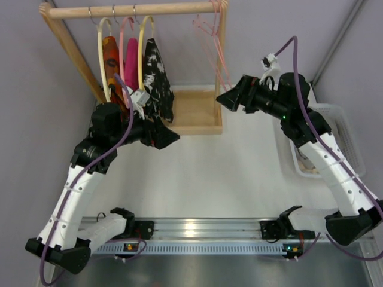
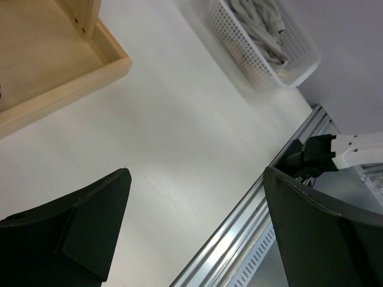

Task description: Remove the trousers from the hanger

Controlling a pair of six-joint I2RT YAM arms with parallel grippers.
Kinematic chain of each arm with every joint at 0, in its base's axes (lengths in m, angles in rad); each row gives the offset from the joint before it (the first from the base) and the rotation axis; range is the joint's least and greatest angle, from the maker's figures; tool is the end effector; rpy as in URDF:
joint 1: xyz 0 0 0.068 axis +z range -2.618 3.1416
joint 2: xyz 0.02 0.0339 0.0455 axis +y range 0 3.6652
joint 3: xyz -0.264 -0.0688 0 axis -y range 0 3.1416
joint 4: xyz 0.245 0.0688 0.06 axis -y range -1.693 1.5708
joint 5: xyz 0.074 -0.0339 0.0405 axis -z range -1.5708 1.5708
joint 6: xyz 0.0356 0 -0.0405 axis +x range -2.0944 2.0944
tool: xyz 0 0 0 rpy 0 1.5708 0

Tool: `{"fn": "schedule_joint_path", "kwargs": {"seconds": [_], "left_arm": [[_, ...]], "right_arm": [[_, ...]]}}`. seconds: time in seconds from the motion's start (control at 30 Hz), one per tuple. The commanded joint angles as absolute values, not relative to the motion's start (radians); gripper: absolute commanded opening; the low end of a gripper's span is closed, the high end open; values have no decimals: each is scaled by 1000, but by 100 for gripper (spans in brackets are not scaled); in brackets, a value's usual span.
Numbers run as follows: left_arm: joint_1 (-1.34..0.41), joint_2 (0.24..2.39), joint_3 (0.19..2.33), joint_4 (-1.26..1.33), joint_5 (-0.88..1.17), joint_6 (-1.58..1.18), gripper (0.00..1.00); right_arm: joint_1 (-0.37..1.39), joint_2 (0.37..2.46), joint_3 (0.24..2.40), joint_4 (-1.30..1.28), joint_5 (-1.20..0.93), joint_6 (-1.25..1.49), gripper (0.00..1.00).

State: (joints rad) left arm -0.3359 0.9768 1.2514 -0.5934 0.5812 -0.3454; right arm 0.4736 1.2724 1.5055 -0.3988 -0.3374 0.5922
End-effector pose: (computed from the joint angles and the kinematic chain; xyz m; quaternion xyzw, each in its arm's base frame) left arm 0.1732 -0.0812 0.4239 0.1642 0.7772 -0.4064 0.4515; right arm 0.2376 0.1350 0.4631 -0.0637 0.7575 0.4340 0.4836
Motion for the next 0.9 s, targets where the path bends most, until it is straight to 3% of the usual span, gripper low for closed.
{"fn": "schedule_joint_path", "kwargs": {"seconds": [0.0,0.37,0.6,0.87], "left_arm": [[-331,994,1324,-750,545,-174,98],[-331,967,1292,-975,402,-15,98],[-331,894,1255,-1110,269,49,99],[-311,879,1273,-1109,152,48,98]], "right_arm": [[471,1165,1438,-410,-278,460,99],[451,1003,1370,-512,-293,249,100],[436,815,1146,-656,-222,-69,99],[313,684,1048,-669,-244,-89,99]]}}
